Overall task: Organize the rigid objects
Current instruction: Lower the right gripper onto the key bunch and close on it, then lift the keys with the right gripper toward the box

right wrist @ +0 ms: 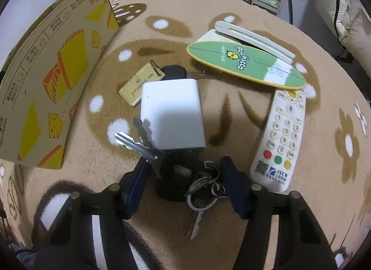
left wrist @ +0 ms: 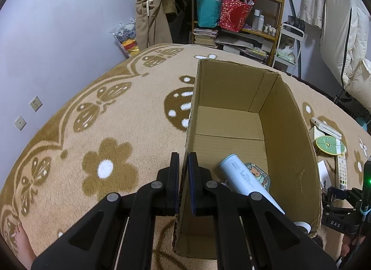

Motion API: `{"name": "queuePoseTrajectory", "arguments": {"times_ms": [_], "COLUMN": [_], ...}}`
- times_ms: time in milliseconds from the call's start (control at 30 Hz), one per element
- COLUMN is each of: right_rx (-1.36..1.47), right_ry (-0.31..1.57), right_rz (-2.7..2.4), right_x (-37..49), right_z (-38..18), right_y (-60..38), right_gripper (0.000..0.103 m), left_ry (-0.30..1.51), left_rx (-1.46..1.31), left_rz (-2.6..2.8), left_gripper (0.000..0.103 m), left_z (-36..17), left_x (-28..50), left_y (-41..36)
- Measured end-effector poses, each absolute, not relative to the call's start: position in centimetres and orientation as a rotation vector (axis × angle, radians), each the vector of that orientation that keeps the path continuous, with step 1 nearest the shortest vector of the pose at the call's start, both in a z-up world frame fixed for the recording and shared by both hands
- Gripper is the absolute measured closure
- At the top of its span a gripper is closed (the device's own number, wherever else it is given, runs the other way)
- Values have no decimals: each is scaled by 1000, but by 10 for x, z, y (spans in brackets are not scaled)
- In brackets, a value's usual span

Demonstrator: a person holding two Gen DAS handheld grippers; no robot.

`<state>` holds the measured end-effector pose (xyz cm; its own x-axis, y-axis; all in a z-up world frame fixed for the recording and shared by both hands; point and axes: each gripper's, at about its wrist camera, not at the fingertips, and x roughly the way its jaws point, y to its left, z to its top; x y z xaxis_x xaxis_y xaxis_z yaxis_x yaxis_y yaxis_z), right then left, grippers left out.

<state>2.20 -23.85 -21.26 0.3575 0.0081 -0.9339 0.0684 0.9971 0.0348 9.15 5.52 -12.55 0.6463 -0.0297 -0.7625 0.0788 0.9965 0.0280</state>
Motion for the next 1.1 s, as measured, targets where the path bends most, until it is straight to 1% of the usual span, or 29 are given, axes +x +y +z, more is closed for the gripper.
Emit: {"name": "queuePoseTrajectory", "arguments": {"times_ms": [67,100,133,167,267,400,433,533,933,1100], "right_rx": [81,89,98,119,166,113,115,152,220,310], "right_ry": [1200,1197,1196,1198,1200,1195,1194,1184,1157,1137], "right_rz": [-57,-62,-72,-83,-111,-108,-105,-105,-60,-38], "right_x": [22,21,21,21,22,22,22,21,19,18], "right_z": [-213,-212,-212,-212,-211,-209,-208,-206,-198,-191], "right_y": [-241,-243,-246,-249,-253,-247,-248,-252,-256,-267], "right_gripper": [50,52,60,64,67,70,73,78,80,80], "left_ry": [866,866,867,867,867,868,867,869,876,877], "left_rx": [66,65,62,61,61,61,63,62,63,60], "left_rz": [-59,-60,-61,-61,-61,-61,-61,-61,-58,-60], "left_gripper": [96,96,96,96,96,96,96,96,96,96], "left_z": [-126,-125,-125,-126,-126,-126,-126,-126,-127,-128], "left_x": [91,91,91,91,91,91,91,91,95,95], "left_y": [55,55,55,55,55,55,55,55,57,57]}}
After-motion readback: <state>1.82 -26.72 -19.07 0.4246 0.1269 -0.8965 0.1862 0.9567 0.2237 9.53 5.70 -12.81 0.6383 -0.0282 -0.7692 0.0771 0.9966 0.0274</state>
